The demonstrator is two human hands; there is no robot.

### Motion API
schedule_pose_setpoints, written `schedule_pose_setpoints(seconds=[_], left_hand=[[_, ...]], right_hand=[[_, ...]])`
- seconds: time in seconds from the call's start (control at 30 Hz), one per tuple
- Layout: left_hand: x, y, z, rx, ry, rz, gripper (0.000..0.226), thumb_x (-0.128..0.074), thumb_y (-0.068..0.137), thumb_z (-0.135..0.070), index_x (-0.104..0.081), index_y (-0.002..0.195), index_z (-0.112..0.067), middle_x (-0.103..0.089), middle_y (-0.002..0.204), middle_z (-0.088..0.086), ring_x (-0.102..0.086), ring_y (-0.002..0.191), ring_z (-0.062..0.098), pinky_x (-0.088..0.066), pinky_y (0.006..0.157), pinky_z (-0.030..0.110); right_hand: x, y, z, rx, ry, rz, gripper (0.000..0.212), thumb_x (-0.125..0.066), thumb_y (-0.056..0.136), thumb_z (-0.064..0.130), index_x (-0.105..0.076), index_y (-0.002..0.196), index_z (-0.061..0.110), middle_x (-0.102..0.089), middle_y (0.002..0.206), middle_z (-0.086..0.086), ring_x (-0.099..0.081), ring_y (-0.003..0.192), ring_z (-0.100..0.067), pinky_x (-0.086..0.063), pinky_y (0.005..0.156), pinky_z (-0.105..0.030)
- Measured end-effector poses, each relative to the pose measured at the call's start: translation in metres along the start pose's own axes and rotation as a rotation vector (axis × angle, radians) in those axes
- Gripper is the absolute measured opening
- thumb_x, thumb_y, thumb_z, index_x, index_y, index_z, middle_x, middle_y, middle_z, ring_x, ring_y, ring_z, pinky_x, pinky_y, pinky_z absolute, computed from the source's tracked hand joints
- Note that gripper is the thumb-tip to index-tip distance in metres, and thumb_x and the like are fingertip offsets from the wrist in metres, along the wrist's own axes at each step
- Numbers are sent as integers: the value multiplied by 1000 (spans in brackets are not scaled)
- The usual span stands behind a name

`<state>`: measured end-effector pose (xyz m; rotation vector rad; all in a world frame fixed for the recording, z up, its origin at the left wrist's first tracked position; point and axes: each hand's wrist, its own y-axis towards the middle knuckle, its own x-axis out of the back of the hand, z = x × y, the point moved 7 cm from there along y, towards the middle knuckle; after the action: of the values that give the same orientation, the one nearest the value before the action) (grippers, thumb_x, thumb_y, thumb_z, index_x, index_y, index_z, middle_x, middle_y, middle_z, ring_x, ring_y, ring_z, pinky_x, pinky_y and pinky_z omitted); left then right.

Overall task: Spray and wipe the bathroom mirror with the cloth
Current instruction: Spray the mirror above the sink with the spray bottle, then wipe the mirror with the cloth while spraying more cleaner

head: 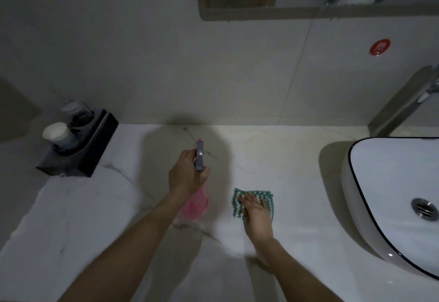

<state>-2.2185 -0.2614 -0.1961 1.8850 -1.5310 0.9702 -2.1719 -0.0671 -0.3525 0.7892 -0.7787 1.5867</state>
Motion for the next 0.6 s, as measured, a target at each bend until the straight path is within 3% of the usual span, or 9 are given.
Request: schedule_pose_setpoints(seconds=[0.07, 0.13, 0.27, 0.3, 0.4, 0.43, 0.5, 0.6], left_hand=[[4, -1, 0, -18, 18, -11, 38, -64, 77, -25, -60, 114, -17, -60, 115, 5, -62, 94, 29, -49, 75, 35], [7, -2, -1, -37, 22, -21, 37, -65, 77, -19, -61, 114, -15, -60, 115, 5, -62, 93, 30, -48, 75, 34], [16, 2, -16, -91, -7, -35, 35, -63, 76, -22, -61, 111, -15, -61, 115, 4, -62, 94, 29, -50, 77, 35], [19, 4, -21, -108, -25, -41, 37, -61, 75, -24, -61, 111, -16, -61, 114, 4, -62, 95, 28, -49, 77, 35], [34, 8, -40, -147, -98, -74, 36, -58, 72, -25, -62, 106, -15, -62, 108, 3, -61, 90, 28, -46, 73, 33], [40, 8, -47, -167, -139, -92, 37, -57, 69, -27, -62, 104, -14, -63, 105, 3, -61, 87, 29, -45, 70, 32], [55, 11, -61, -204, -176, -121, 36, -58, 71, -29, -63, 103, -14, -63, 101, 4, -62, 83, 29, -42, 68, 30], [80, 23, -84, -258, -118, -151, 32, -63, 78, -22, -61, 109, -15, -62, 107, 3, -61, 90, 29, -44, 72, 31]], right_hand=[[14, 1, 1, -68, 169, -17, 43, -55, 82, -5, -65, 120, 14, -62, 123, -13, -56, 117, -30, -35, 105, -38], [33, 0, 1, -224, 389, 7, 37, -50, 93, 4, -59, 127, 15, -61, 123, -9, -55, 116, -25, -39, 96, -25], [75, 10, 5, -274, 669, -130, 29, -55, 94, 6, -62, 122, 7, -66, 114, -8, -61, 97, -13, -43, 75, -3], [84, 12, 9, -265, 708, -154, 27, -55, 94, 6, -63, 119, 7, -67, 112, -8, -62, 95, -13, -45, 76, -5], [110, 21, 25, -245, 823, -208, 23, -56, 94, 10, -63, 114, 17, -69, 106, -5, -66, 98, -20, -53, 88, -36], [121, 24, 32, -237, 856, -227, 23, -56, 94, 10, -63, 115, 16, -69, 105, -4, -66, 98, -20, -53, 89, -40], [145, 34, 48, -219, 908, -287, 27, -55, 94, 10, -61, 120, 10, -68, 105, -4, -66, 96, -19, -53, 89, -40], [189, 50, 75, -166, 976, -371, 26, -54, 95, 9, -61, 120, 7, -68, 99, -3, -65, 86, -9, -53, 78, -26]])
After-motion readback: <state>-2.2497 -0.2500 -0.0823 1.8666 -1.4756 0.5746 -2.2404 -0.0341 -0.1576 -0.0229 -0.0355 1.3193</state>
